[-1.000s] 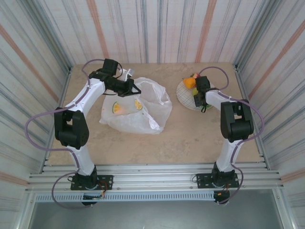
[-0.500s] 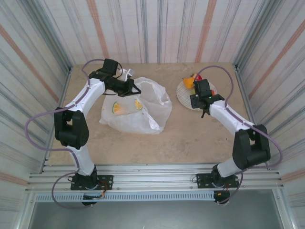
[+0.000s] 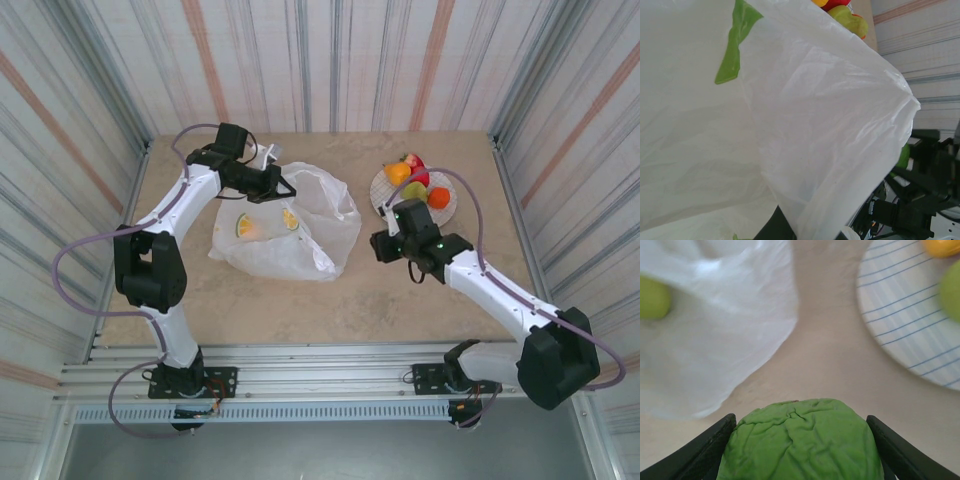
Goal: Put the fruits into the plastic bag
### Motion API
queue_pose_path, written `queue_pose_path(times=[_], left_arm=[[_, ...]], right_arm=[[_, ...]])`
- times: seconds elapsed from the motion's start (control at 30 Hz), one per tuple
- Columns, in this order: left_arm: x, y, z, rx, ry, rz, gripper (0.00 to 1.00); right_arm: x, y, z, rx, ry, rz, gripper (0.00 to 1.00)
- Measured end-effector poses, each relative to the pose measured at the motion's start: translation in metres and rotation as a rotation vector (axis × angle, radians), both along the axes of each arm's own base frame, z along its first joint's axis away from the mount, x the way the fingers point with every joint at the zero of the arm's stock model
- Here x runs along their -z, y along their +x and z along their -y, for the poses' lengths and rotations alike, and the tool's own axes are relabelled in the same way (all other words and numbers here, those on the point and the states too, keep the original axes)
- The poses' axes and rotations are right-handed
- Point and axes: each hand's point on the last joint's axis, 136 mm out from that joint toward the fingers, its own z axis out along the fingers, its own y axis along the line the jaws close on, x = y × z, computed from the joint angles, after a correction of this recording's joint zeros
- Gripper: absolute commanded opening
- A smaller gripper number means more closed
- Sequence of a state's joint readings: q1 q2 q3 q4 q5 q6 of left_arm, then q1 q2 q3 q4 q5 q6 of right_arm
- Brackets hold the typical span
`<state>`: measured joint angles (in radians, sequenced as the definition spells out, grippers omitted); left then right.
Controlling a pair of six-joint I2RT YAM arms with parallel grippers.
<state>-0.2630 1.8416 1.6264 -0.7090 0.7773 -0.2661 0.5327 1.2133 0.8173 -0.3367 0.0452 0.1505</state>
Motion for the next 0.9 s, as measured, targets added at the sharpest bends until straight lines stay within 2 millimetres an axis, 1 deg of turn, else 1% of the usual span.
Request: queue_pose_path(times=[0.07, 0.13, 0.23, 0.33, 0.53, 0.7, 0.83, 0.9], left_arm=[[0.0, 0.0, 0.0, 0.001, 0.0, 0.0, 0.0], [0.0, 0.0, 0.0, 0.001, 0.0, 0.0, 0.0], [0.0, 0.0, 0.0, 0.001, 0.0, 0.0, 0.0], [0.0, 0.0, 0.0, 0.001, 0.0, 0.0, 0.0], [-0.001, -0.001, 0.001, 0.003, 0.0, 0.002, 0.0], [-0.004, -0.003, 0.003, 0.007, -0.002, 0.009, 0.0], [-0.006, -0.003, 0.003, 0.008, -0.003, 0.013, 0.0], [-0.005, -0.003, 0.003, 0.007, -0.003, 0.012, 0.0]], right_arm=[[0.008, -0.008, -0.013, -0.039, 0.018, -0.014, 0.59], [0.011, -0.01, -0.028, -0.073, 0.042, -0.017, 0.59], [0.012, -0.007, -0.047, -0.114, 0.066, 0.005, 0.59], [0.019, -0.002, -0.063, -0.141, 0.079, 0.018, 0.59], [0.03, 0.011, -0.083, -0.164, 0.113, 0.042, 0.58], [0.037, 0.02, -0.105, -0.171, 0.163, 0.068, 0.58], [0.045, 0.025, -0.118, -0.154, 0.199, 0.062, 0.59], [0.047, 0.031, -0.125, -0.131, 0.218, 0.064, 0.59]])
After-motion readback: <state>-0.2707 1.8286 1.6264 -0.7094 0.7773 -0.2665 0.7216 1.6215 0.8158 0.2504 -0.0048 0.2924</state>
